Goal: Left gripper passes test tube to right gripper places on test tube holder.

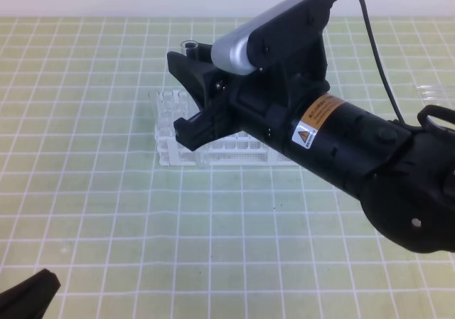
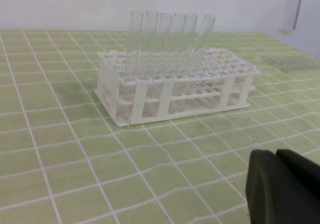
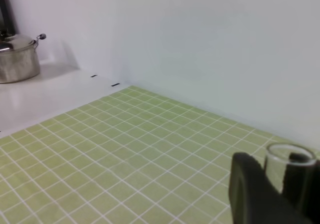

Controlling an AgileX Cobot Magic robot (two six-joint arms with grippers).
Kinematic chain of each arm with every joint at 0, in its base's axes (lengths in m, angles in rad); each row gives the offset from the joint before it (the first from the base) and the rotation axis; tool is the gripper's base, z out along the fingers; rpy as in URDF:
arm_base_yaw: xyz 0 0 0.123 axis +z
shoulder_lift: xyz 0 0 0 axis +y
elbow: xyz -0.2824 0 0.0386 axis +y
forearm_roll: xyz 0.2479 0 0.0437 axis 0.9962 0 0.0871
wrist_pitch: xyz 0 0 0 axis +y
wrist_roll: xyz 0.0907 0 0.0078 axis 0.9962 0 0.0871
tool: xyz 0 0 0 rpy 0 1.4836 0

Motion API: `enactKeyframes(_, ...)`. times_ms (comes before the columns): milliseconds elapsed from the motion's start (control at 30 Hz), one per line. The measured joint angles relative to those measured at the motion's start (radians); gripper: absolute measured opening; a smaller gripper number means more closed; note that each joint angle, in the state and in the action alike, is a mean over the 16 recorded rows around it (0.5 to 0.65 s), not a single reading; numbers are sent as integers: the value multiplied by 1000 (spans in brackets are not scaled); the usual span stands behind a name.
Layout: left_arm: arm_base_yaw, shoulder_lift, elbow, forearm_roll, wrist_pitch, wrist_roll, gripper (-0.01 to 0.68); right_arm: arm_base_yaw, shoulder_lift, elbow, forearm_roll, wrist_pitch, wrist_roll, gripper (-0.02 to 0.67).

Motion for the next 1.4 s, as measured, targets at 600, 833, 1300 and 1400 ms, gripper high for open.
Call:
enactKeyframes(600,0,2,1,0,19,0,-2,-102,35,0,218,-116,-239,101)
enactKeyframes(833,0,0,0,0,22,0,-2,-127,99,-7,298,-237,-319,101)
enactKeyframes(1300,0,2,2,0,22,0,-2,-133,276,-94,406,-329,-391,100)
enactKeyframes(1400,0,2,2,0,22,0,-2,-139,309,-107,417,-335,-387,100)
